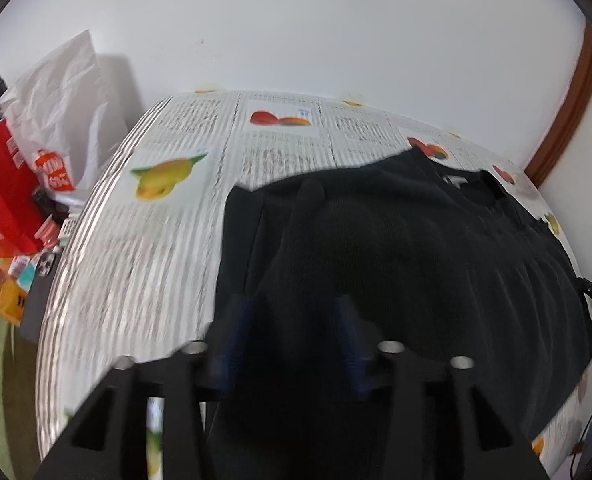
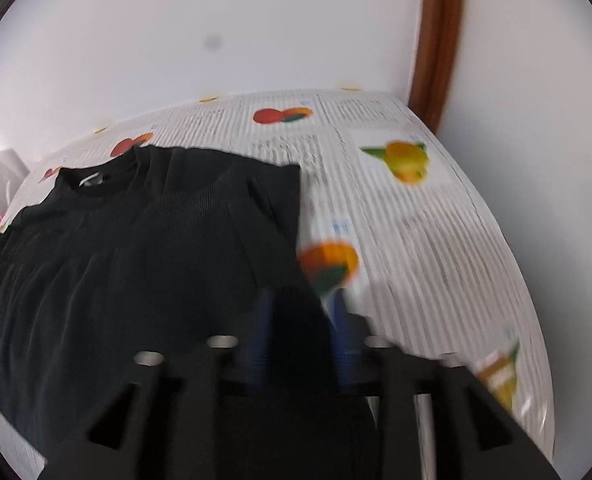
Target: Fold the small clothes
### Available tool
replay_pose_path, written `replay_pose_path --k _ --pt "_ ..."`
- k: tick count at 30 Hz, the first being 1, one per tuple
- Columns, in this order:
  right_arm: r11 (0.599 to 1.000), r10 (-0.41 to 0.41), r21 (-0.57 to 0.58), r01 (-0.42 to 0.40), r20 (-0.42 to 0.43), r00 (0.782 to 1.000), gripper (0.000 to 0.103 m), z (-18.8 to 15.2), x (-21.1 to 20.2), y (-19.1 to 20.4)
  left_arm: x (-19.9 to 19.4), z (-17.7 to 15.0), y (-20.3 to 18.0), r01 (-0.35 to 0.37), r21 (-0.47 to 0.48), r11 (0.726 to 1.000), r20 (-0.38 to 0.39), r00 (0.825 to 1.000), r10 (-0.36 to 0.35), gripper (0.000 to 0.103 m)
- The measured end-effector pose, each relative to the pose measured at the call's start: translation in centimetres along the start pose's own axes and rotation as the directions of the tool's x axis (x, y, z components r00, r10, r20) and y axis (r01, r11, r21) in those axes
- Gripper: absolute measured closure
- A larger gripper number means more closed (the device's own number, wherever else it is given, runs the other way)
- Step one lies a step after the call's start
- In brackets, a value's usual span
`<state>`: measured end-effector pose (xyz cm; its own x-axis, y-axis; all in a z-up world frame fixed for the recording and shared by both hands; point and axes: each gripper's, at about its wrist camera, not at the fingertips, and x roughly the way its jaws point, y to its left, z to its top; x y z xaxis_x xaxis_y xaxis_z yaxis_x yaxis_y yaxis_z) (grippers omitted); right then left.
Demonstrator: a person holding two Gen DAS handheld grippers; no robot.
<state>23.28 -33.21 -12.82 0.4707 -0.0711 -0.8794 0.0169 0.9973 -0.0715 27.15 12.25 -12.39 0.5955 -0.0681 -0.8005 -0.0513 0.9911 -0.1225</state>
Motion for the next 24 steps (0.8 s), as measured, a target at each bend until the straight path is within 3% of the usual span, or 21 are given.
replay_pose_path --k 12,16,20,24 --pt "0.995 0.021 0.102 -0.019 -0.025 0.999 0.048 -9.4 -5.6 -2.7 -5.2 -9.2 3.5 0.034 -0.074 0.997 -0.039 0.999 -0.037 0.05" --pt "0.988 0.062 0.14 -0.06 -0.01 0.998 0.048 -11.9 -7.3 -2.6 -6.5 -11.9 4.0 0.059 -0.106 0.993 -0.029 0.998 -0.063 0.047" --pt "0.981 0.083 0.174 -0.083 0.004 0.997 0.048 -13.2 -7.8 -2.3 -7.2 -14.5 4.7 0.142 -0.173 0.975 -0.027 0.989 -0.149 0.046" --pt "0.95 0.119 0.286 -0.124 0.032 0.992 0.039 -13.1 -7.6 -2.8 -7.6 -15.1 4.6 0.183 -0.208 0.961 0.017 0.983 -0.184 0.046"
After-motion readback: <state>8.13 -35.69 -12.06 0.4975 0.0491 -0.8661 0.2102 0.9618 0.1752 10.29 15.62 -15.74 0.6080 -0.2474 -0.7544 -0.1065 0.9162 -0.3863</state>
